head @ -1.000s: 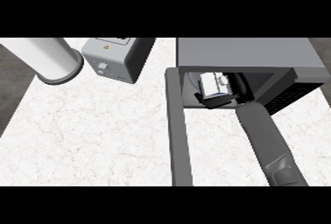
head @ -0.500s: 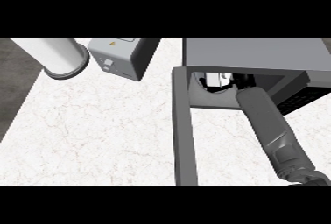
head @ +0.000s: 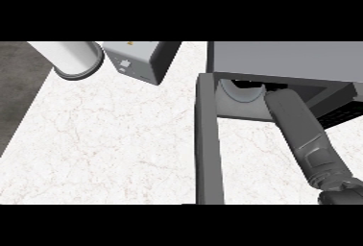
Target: Pick up the milk, place it into the microwave and close the microwave
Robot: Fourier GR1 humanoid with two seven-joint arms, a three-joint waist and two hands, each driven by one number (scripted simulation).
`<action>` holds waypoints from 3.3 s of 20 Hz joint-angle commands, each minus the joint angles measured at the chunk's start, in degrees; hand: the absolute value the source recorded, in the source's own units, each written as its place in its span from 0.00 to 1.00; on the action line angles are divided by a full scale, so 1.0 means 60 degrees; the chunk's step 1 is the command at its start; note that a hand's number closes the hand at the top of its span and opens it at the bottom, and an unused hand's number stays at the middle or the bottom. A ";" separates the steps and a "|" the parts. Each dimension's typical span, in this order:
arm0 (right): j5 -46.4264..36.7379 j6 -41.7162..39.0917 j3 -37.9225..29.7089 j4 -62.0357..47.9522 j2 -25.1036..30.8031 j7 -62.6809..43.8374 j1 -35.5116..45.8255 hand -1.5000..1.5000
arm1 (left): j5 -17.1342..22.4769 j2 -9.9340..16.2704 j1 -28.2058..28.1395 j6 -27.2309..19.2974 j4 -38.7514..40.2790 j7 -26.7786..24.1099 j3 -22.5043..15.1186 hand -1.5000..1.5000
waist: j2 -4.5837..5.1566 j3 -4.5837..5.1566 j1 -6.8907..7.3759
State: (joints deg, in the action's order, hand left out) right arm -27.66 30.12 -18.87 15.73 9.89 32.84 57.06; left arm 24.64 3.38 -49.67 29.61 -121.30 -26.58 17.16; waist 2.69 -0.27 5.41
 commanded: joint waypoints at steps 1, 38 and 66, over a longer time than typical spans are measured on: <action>-0.0238 0.1092 -0.0010 -0.0399 -0.0020 0.0102 0.0165 0.00 | -0.0089 0.0157 0.0606 -0.0190 0.0225 0.0130 0.0091 0.00 | 0.0067 0.0014 0.0125; 0.1280 -0.4294 -0.0549 -0.0132 -0.0681 0.3060 -0.1836 0.00 | -0.2598 -0.0504 0.1460 -0.0519 -0.1355 0.1823 -0.2962 0.00 | -0.0482 0.0046 -0.0946; 0.2839 -0.7809 0.0732 1.0170 -0.0757 0.1763 -1.0740 0.00 | -0.5823 -0.0563 0.7816 -0.2114 0.3499 0.4560 -0.5968 1.00 | -0.0462 0.0068 -0.1477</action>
State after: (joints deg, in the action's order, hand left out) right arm -12.04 -14.90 -14.81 68.34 5.05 44.38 -0.64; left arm -10.23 0.06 -11.45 15.80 -107.84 -2.94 -19.25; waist -0.42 0.16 -3.08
